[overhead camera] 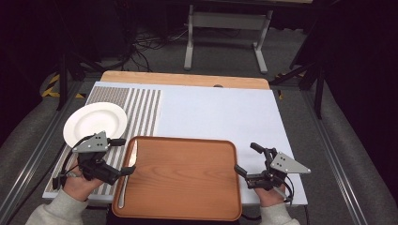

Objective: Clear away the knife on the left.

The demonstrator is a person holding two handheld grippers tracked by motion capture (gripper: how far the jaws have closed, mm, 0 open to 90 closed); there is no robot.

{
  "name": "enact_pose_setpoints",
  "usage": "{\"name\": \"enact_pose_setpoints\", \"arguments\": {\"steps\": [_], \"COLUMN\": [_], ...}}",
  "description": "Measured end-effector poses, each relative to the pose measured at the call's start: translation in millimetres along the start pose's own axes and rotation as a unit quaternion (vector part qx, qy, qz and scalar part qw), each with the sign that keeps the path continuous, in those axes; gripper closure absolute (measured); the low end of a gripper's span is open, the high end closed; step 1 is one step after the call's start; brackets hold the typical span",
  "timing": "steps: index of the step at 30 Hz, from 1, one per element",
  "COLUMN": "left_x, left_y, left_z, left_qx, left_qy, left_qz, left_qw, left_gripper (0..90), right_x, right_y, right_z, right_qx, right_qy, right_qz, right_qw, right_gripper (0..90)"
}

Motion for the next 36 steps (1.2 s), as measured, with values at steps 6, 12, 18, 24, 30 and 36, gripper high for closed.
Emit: {"name": "enact_pose_setpoints", "arguments": {"steps": [6,12,18,24,30,36], "left_x": [-11.1,-20.5,-30.0,-34.9,-31.0,-31.0], "left_y": [2.6,3.9,9.4,16.0,12.4,10.8], "left_z": [-13.0,-30.5,-56.7,-82.1,-86.7,-84.2], "left_qx": [0.000,0.018,-0.002,-0.012,-0.006,-0.016], "left_qy": [-0.089,-0.125,-0.172,-0.184,-0.166,-0.170], "left_qz": [0.009,0.029,0.052,0.078,0.075,0.071], "left_qw": [0.9960,0.9915,0.9837,0.9797,0.9832,0.9827], "left_gripper": [0.4,0.4,0.5,0.5,0.4,0.4], "right_x": [0.2,-0.3,-0.7,0.2,-0.2,-0.5], "right_y": [-0.1,-0.4,-1.5,-1.4,-2.1,-2.1], "right_z": [-0.5,-1.1,-2.6,-3.9,-6.1,-6.0], "right_qx": [0.001,0.003,0.005,0.003,0.004,0.003], "right_qy": [0.000,0.001,0.003,0.006,0.011,0.011], "right_qz": [0.001,0.002,0.000,0.002,0.001,0.003], "right_qw": [1.0000,1.0000,1.0000,1.0000,0.9999,0.9999], "right_gripper": [2.9,2.8,2.7,2.7,2.7,2.7]}}
Point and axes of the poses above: each handheld gripper's, and its own axes: x roughly forward along the jaws, z roughly out of its top, y roughly to its left, the point moved 1 cm from there along x, roughly forward along the jaws, and after that the axes turned 8 degrees about -y, right-handed, at the moved point
